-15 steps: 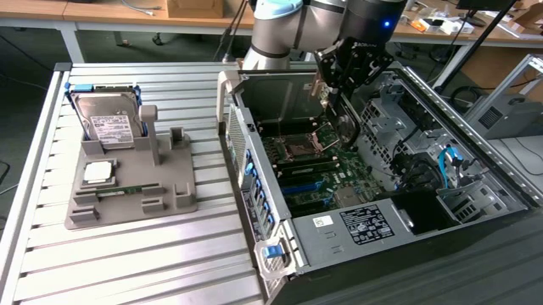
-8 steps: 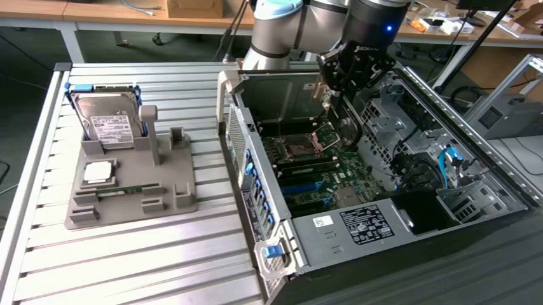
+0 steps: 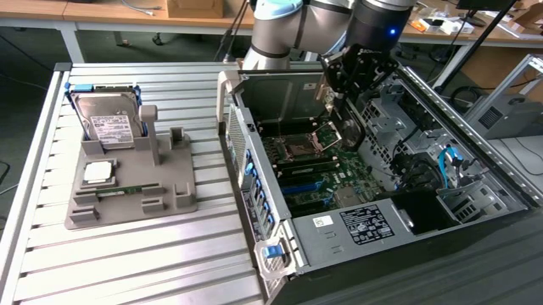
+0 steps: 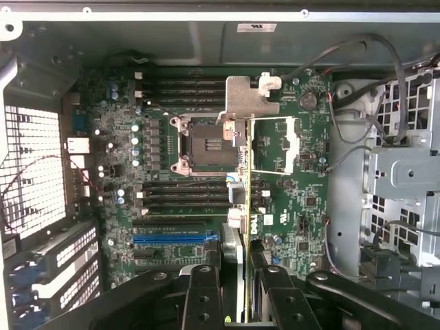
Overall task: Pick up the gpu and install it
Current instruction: 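Pick up the gpu and move the gpu toward the slot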
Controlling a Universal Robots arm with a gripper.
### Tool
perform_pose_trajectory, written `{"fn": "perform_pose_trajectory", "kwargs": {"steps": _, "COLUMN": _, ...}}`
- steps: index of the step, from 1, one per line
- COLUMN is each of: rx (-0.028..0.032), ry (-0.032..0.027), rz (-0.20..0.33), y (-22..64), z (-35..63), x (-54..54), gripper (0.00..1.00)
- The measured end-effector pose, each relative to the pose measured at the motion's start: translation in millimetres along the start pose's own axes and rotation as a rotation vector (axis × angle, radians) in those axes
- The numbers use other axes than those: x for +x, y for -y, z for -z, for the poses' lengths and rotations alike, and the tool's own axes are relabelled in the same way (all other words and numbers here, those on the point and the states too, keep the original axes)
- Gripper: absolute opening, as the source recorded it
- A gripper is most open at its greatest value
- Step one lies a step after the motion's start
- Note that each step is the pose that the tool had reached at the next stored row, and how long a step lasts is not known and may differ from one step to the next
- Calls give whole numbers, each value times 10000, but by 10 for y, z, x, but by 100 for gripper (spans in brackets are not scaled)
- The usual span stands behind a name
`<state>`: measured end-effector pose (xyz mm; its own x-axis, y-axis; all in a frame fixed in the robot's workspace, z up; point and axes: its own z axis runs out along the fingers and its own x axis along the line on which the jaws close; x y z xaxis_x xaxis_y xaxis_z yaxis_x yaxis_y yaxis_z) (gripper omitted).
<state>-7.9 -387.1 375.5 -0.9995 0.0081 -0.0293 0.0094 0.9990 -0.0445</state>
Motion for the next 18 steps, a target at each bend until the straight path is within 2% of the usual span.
{"fn": "perform_pose_trajectory", "kwargs": {"steps": 8, "rx": 4, "ry": -1, "rz": 1, "y": -1, "z": -29, "x": -94, "gripper": 27}}
{"fn": "perform_pose_trajectory", "kwargs": {"steps": 18, "rx": 2, "ry": -1, "rz": 1, "y": -1, "z": -32, "x": -104, "gripper": 27}}
